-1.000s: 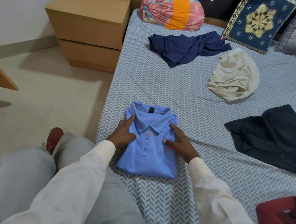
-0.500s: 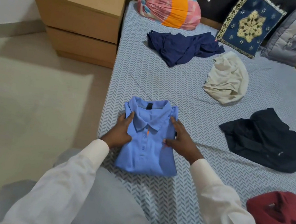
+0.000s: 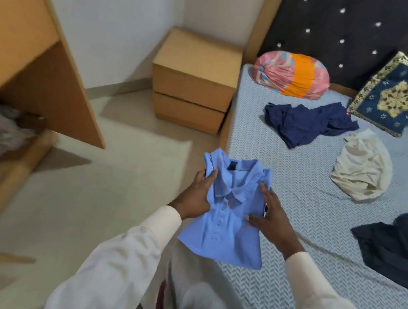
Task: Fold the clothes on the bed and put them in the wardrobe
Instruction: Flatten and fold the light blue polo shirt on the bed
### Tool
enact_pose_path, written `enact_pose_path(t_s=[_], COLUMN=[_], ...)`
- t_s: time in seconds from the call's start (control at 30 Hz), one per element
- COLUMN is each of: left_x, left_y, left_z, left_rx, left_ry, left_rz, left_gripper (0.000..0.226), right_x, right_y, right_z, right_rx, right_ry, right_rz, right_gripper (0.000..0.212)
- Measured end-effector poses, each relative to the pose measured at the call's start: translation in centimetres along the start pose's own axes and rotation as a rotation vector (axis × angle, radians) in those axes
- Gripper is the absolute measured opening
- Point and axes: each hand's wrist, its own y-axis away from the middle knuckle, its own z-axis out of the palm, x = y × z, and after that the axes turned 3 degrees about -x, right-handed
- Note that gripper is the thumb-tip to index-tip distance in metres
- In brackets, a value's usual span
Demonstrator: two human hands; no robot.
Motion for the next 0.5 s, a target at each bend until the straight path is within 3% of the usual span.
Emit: enact_pose_path(t_s=[0.2,0.5], left_x=[6.5,10.2], left_y=[8.6,16.9], left_z=[-7.9,-18.9], left_rx=[0.034,0.291], left_ry=[-0.037,-0.018], left_rz=[-0.131,-0.232], left_gripper=[0.089,0.091], right_x=[-12.7,-28.7], right_y=[2.2,-0.4], right_z=[-1.5,-3.0], right_rx=[-0.129,-0.255], right_ry=[0.038,0.030], right_rz=[-0.012,-0.171], right_gripper=[0.098,0.104])
